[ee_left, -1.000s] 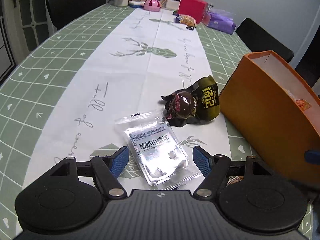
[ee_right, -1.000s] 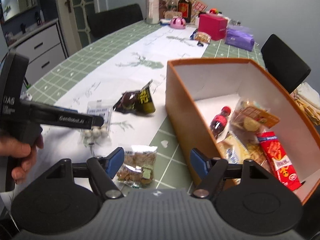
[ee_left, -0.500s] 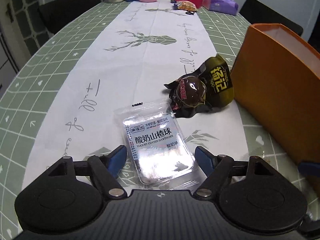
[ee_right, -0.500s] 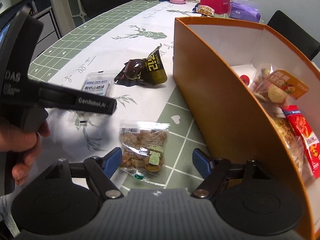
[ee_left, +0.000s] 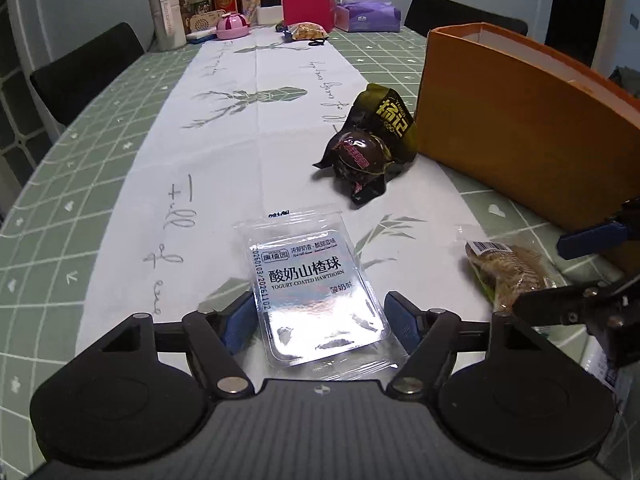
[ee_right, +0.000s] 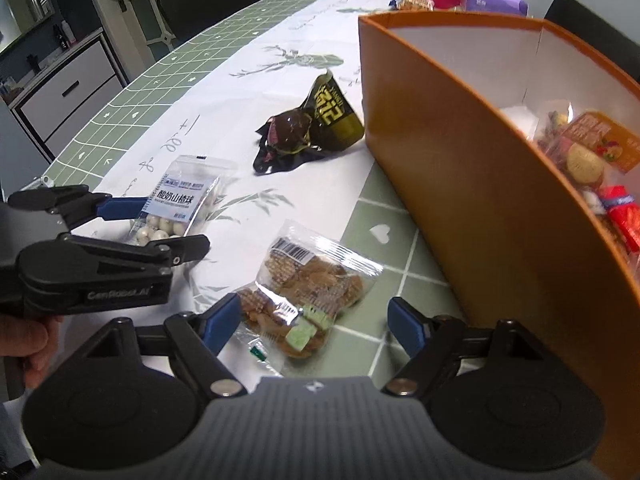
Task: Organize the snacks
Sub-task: 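Grasp the white yogurt-hawthorn-ball packet with the left tool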
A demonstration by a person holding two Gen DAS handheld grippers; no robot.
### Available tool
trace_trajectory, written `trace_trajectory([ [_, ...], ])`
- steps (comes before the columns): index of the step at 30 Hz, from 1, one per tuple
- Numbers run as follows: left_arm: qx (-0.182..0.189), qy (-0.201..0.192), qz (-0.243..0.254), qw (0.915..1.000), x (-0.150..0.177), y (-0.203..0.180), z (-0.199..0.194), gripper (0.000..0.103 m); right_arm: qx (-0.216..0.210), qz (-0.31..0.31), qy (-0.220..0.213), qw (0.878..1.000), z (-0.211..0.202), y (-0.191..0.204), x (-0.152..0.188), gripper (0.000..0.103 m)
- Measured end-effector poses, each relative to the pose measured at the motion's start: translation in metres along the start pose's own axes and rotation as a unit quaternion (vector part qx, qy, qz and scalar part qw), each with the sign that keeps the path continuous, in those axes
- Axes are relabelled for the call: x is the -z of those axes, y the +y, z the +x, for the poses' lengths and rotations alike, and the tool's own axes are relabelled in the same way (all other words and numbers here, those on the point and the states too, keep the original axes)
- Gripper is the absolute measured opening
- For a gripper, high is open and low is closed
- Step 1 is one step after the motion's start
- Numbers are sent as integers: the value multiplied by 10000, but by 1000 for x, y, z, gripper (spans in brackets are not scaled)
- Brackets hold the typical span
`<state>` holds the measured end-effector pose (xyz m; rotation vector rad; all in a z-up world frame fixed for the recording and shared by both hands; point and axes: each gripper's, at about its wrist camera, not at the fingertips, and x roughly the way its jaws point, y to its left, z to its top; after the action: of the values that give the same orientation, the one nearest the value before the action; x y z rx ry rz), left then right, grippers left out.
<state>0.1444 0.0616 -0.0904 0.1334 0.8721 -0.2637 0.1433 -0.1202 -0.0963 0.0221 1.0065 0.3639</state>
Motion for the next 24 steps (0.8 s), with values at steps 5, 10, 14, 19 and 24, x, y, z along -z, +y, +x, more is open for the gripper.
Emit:
trace_trajectory([
  [5,9,15,-255,9997,0,10,-1,90,104,290,71,9995,4,7,-6,83],
  [10,-116,210,-659,9975,-7,19,1,93,188,312,172,9992,8,14,-10,83],
  [14,-94,248,-370,9990,-5,16,0,92,174,-378,253,9988,4,23,-15,68],
  [19,-122,275,-149,9994,0,16,-2,91,454,-1318,-218,9900,-12,27,-22,56],
  [24,-78,273,-64,9996,1,19,-3,93,232,-929,-254,9951,-29,14,-28,62],
])
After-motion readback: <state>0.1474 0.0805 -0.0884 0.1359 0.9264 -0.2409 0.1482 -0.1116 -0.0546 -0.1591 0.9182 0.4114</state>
